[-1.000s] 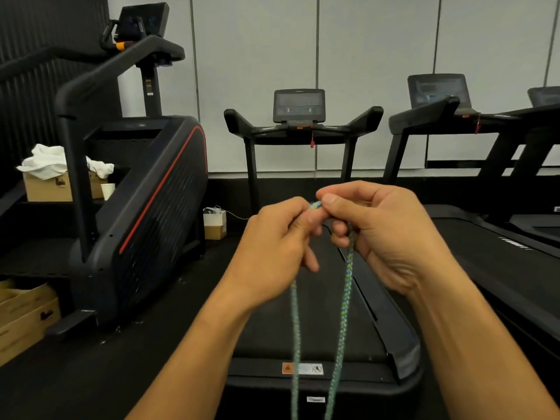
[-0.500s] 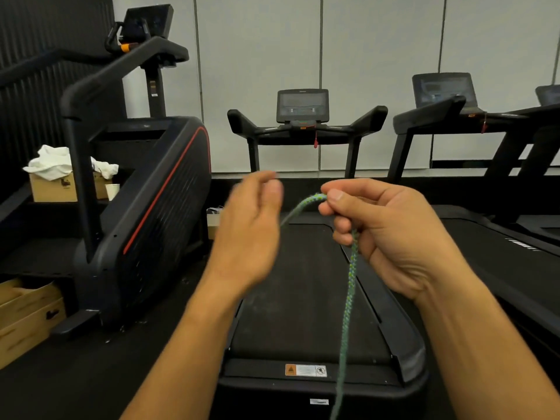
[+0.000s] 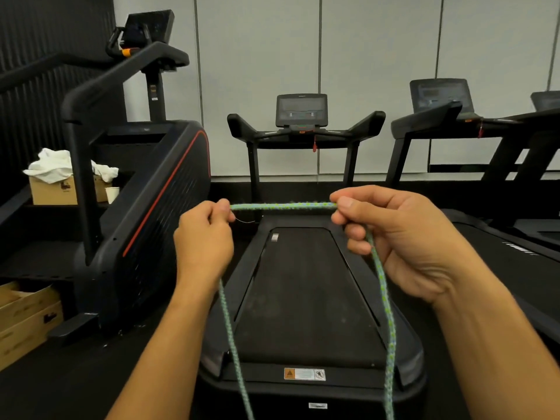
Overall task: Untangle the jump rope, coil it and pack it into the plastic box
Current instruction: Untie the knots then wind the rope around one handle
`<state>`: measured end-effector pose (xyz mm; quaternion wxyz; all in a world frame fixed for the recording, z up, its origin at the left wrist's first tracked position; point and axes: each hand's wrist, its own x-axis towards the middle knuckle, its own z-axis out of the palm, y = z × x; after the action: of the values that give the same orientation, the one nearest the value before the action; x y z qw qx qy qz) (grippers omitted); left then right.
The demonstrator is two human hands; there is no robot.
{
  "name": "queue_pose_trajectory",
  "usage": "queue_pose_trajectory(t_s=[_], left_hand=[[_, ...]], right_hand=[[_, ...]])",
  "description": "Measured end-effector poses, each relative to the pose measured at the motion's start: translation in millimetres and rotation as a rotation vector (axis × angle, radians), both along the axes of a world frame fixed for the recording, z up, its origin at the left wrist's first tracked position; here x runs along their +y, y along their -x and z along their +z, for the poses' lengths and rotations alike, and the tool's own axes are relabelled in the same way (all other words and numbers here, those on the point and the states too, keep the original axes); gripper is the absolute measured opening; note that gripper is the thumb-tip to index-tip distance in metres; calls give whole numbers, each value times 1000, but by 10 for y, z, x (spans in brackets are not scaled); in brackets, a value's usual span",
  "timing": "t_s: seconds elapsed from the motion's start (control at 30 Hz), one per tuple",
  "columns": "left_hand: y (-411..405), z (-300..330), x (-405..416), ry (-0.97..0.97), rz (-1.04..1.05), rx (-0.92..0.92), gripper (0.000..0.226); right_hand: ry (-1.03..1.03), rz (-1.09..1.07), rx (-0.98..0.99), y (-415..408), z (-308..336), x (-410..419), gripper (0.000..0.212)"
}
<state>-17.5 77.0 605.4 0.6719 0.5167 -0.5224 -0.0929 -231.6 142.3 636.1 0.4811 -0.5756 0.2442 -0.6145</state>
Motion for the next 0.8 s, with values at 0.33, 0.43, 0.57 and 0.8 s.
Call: queue_pose_trajectory(t_s=[0.33,0.43,0.57,0.8], left_hand=[[608,71,513,205,-482,-372,22],[544,87,503,244,-380,-460,16],[303,136,371,221,-207,-438,22],[-154,147,213,46,209,-81,27]], right_hand=[[53,-38,0,-242,-83,-63,10],[42,-50,39,-205,-90,-50,9],[19,-41,88,-123,-74,-25,10],[34,-12,-46,-10,11,4,18]])
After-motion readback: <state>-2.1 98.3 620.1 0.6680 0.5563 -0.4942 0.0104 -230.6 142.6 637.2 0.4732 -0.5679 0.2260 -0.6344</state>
